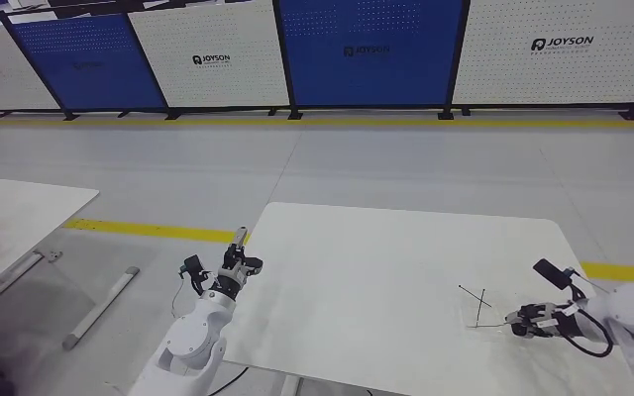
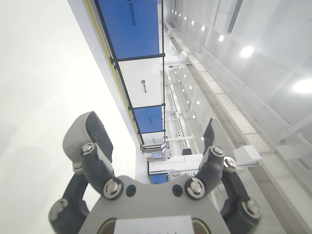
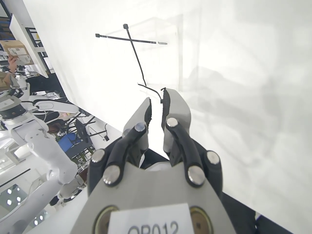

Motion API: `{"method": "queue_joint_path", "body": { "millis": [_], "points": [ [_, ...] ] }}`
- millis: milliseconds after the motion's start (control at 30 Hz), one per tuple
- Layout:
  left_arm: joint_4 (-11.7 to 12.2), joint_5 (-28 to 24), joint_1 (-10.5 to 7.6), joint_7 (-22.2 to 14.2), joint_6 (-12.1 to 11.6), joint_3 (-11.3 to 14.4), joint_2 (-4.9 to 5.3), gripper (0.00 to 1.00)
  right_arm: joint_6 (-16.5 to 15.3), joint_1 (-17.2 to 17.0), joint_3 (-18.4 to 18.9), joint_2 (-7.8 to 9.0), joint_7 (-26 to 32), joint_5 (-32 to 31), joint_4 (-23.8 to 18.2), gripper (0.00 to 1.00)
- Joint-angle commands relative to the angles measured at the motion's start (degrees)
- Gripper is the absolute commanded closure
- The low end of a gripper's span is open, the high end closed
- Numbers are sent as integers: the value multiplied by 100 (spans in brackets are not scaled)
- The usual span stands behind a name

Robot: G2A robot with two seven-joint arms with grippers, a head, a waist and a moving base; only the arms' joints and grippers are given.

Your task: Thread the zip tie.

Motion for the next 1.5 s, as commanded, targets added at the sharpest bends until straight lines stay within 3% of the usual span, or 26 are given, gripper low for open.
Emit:
{"method": "queue_joint_path", "body": {
  "millis": [0,567,700,800,900,1267,1467],
  "points": [
    [0,0,0,0,0,0,0,0,21,35,-37,-5,19,-15,28,78],
    [0,0,0,0,0,0,0,0,210,303,-339,-53,70,-124,264,81],
    [0,0,0,0,0,0,0,0,231,361,-399,-65,71,-137,315,87],
    [0,0,0,0,0,0,0,0,243,391,-408,-65,74,-141,329,99],
    [0,0,0,0,0,0,0,0,240,393,-387,-57,74,-130,331,100],
    [0,0,0,0,0,0,0,0,251,147,-125,31,-10,-80,-26,100],
    [0,0,0,0,0,0,0,0,16,-350,501,129,-470,417,-454,100]
  ]
}}
